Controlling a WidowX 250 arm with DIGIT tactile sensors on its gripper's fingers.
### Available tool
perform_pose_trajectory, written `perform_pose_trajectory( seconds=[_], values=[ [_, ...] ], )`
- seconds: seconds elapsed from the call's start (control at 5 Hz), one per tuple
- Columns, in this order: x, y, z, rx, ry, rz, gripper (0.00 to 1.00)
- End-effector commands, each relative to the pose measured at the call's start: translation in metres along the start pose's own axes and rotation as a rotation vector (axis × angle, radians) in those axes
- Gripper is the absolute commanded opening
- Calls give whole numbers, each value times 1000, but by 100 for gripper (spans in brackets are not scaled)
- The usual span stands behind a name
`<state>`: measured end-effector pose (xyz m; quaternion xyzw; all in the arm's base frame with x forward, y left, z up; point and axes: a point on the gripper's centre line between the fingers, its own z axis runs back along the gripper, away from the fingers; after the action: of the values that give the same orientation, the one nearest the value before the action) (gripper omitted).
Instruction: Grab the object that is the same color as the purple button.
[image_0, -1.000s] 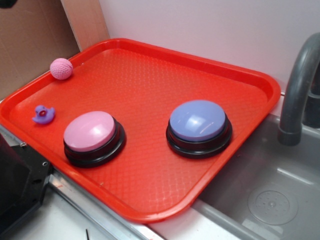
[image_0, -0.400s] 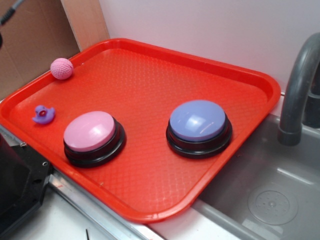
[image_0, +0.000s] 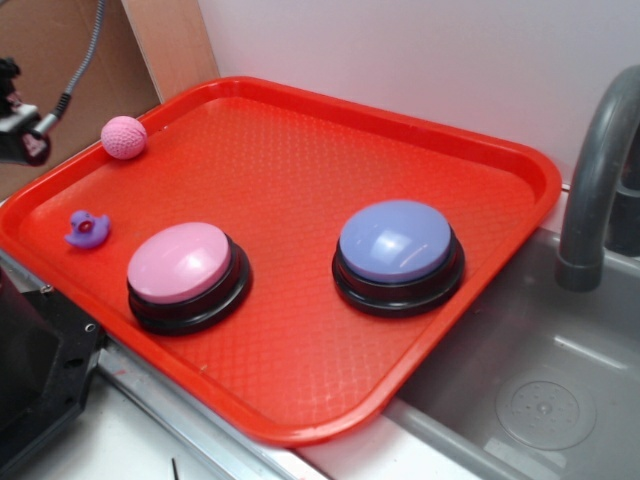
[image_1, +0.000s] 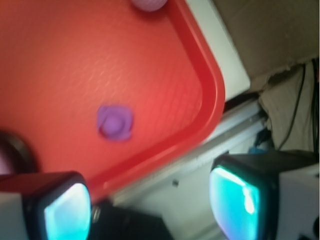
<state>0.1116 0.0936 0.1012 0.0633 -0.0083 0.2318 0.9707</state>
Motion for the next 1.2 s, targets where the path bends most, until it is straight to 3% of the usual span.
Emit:
perform_pose_trajectory(
  seconds=[0.0,0.4,0.8,1.0],
  values=[
    [15,-30,-28,-79,-120,33,100],
    [18,-41,-60,-107,-85,-33,100],
    [18,-35,-75,-81,-41,-78,100],
    [17,-34,-79,-89,-44,-110,15]
  ],
)
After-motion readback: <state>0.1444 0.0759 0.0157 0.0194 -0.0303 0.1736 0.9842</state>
